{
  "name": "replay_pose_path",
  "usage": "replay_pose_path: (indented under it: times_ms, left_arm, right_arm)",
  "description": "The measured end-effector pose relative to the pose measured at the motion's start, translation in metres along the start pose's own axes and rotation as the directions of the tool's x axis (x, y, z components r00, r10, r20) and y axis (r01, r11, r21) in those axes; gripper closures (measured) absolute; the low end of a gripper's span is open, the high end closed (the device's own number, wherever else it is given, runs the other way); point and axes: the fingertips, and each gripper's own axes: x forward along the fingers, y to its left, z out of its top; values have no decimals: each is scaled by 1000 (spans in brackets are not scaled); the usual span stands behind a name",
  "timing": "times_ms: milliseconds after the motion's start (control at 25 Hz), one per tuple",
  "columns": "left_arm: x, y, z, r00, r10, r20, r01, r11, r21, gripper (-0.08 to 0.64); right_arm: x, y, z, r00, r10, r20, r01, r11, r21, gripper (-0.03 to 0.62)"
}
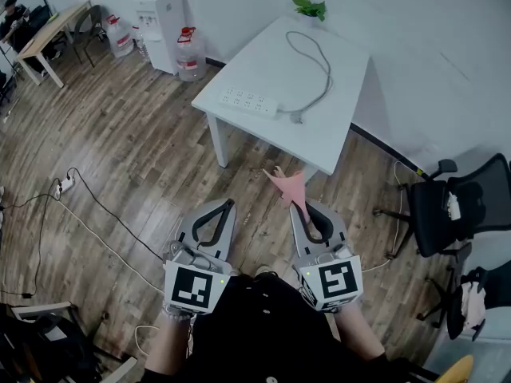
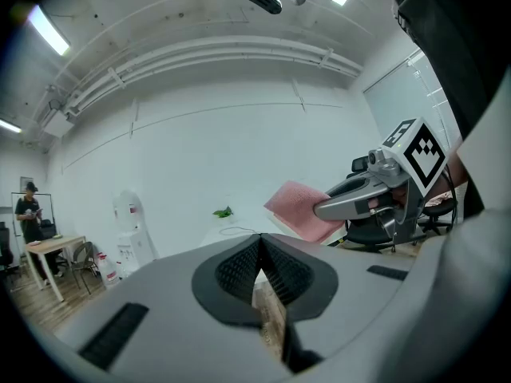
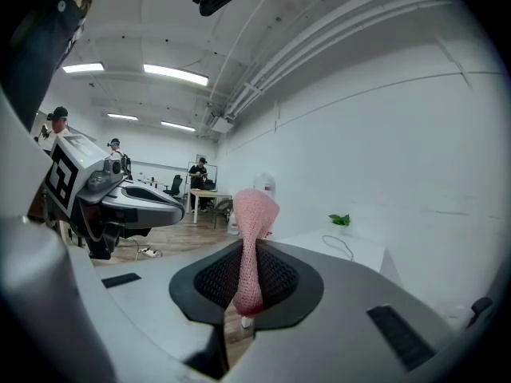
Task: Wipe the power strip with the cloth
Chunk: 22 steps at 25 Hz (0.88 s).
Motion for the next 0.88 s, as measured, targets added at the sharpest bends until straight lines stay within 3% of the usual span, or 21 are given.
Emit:
replay_pose_path:
  times_ms: [160,880]
  left_arm:
    - [-5,6,-4,1000,-3,2,3,1000,-21,549]
    - [-41,40,-20,1000,-27,11,27,1000,7,549]
  right_arm:
    - [0,5,1,1000,-16,3,16,1000,-3,537]
    - [11,33,13,995,-100,14,100,995,-8,537]
